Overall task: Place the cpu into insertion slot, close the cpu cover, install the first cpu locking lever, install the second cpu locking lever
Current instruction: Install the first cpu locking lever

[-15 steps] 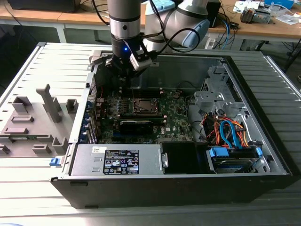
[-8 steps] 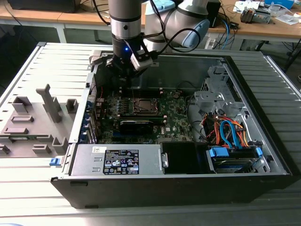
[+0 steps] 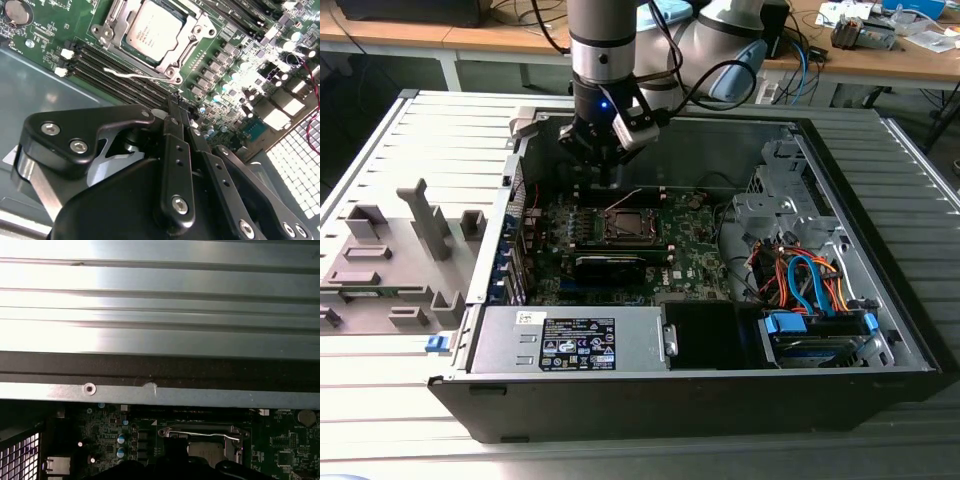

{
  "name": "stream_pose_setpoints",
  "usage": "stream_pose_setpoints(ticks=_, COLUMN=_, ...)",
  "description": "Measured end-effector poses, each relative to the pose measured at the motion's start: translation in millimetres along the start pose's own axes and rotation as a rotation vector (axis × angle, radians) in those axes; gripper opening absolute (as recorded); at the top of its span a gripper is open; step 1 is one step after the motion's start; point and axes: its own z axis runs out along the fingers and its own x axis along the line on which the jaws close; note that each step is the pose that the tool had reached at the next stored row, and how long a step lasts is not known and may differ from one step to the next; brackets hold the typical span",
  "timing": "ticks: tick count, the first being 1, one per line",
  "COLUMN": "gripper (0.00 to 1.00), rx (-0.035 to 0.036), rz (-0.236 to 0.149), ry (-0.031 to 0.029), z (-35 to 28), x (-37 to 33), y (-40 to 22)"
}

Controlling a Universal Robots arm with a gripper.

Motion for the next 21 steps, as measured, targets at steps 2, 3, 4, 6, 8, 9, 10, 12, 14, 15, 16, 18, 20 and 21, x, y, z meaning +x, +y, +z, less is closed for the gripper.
stream_pose_setpoints(ticks=2, gripper=0.11, rx=-0.0001, rz=0.0, ry=-0.0001, z=0.1, x=-0.1, y=0.0)
stream_pose_setpoints(ticks=3, gripper=0.11, rx=-0.0001, rz=-0.001, ry=-0.0002, z=0.8, x=-0.1, y=0.0)
stream_pose_setpoints(ticks=4, gripper=0.11, rx=0.0, rz=-0.001, ry=0.0, z=3.0, x=0.0, y=0.0)
stream_pose_setpoints(ticks=6, gripper=0.11, rx=0.0012, rz=-0.004, ry=0.0, z=6.5, x=0.0, y=-0.2)
stream_pose_setpoints(ticks=8, gripper=0.11, rx=0.0053, rz=-0.005, ry=0.0002, z=10.6, x=0.1, y=-0.2)
stream_pose_setpoints(ticks=9, gripper=0.11, rx=0.0073, rz=-0.006, ry=0.0003, z=13.1, x=0.1, y=-0.3)
stream_pose_setpoints(ticks=10, gripper=0.11, rx=0.0126, rz=-0.005, ry=0.0005, z=16.2, x=0.3, y=-0.2)
stream_pose_setpoints(ticks=12, gripper=0.11, rx=0.0267, rz=-0.006, ry=0.001, z=18.8, x=0.1, y=0.4)
stream_pose_setpoints(ticks=14, gripper=0.11, rx=0.0373, rz=-0.006, ry=0.0013, z=21.0, x=-0.4, y=1.5)
stream_pose_setpoints(ticks=15, gripper=0.11, rx=0.0426, rz=-0.006, ry=0.0015, z=22.6, x=-0.9, y=2.3)
stream_pose_setpoints(ticks=16, gripper=0.11, rx=0.0436, rz=-0.006, ry=0.0017, z=23.7, x=-1.3, y=2.8)
stream_pose_setpoints(ticks=18, gripper=0.11, rx=0.0438, rz=-0.006, ry=0.0015, z=26.4, x=-1.9, y=4.0)
stream_pose_setpoints(ticks=20, gripper=0.11, rx=0.0439, rz=-0.006, ry=0.0016, z=29.1, x=-2.5, y=4.3)
stream_pose_setpoints(ticks=21, gripper=0.11, rx=0.0438, rz=-0.006, ry=0.0015, z=30.4, x=-3.0, y=4.4)
